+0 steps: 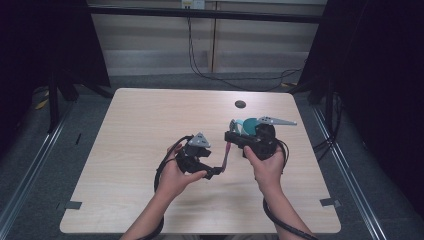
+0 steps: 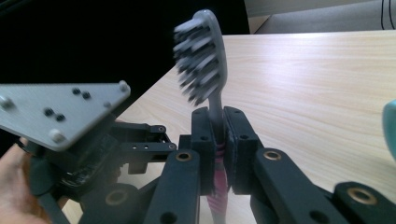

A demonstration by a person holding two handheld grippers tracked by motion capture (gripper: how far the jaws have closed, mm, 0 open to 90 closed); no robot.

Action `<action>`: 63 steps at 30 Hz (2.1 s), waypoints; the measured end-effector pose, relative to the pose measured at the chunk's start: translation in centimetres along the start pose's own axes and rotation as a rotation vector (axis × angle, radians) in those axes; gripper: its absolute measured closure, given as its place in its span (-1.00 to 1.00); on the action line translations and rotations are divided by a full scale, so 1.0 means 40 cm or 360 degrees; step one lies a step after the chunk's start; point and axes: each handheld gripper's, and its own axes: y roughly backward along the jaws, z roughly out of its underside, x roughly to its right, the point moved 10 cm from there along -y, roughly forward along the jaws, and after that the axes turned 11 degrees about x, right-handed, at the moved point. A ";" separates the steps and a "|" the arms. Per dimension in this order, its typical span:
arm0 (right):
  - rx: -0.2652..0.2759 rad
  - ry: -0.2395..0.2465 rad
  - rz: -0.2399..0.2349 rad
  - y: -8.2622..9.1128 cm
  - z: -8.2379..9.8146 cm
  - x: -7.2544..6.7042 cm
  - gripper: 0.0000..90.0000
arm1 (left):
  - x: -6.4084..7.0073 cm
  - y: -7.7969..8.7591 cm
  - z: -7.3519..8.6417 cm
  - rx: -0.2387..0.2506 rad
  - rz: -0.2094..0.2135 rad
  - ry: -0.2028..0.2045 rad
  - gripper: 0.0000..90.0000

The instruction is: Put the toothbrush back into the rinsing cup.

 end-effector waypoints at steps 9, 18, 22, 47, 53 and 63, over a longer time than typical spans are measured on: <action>0.0010 0.0036 0.0023 0.024 -0.015 0.017 0.87 | -0.025 0.000 0.058 -0.0059 -0.0050 -0.0002 -0.56; 0.0011 0.0053 0.0031 0.035 -0.027 0.024 0.87 | -0.046 0.009 0.113 -0.0111 -0.0077 -0.0026 -0.58; 0.0014 0.0052 0.0036 0.041 -0.033 0.031 0.87 | -0.054 0.011 0.144 -0.0131 -0.0091 -0.0019 -0.58; 0.0012 0.0073 0.0065 0.053 -0.056 0.048 0.87 | -0.089 0.018 0.224 -0.0120 -0.0194 -0.0087 -0.60; 0.0021 0.0094 0.0070 0.059 -0.070 0.051 0.87 | -0.088 0.018 0.228 -0.0062 -0.0166 -0.0094 -0.66; 0.0036 0.0112 0.0083 0.064 -0.095 0.051 0.87 | -0.089 0.020 0.230 -0.0041 -0.0164 -0.0098 -0.67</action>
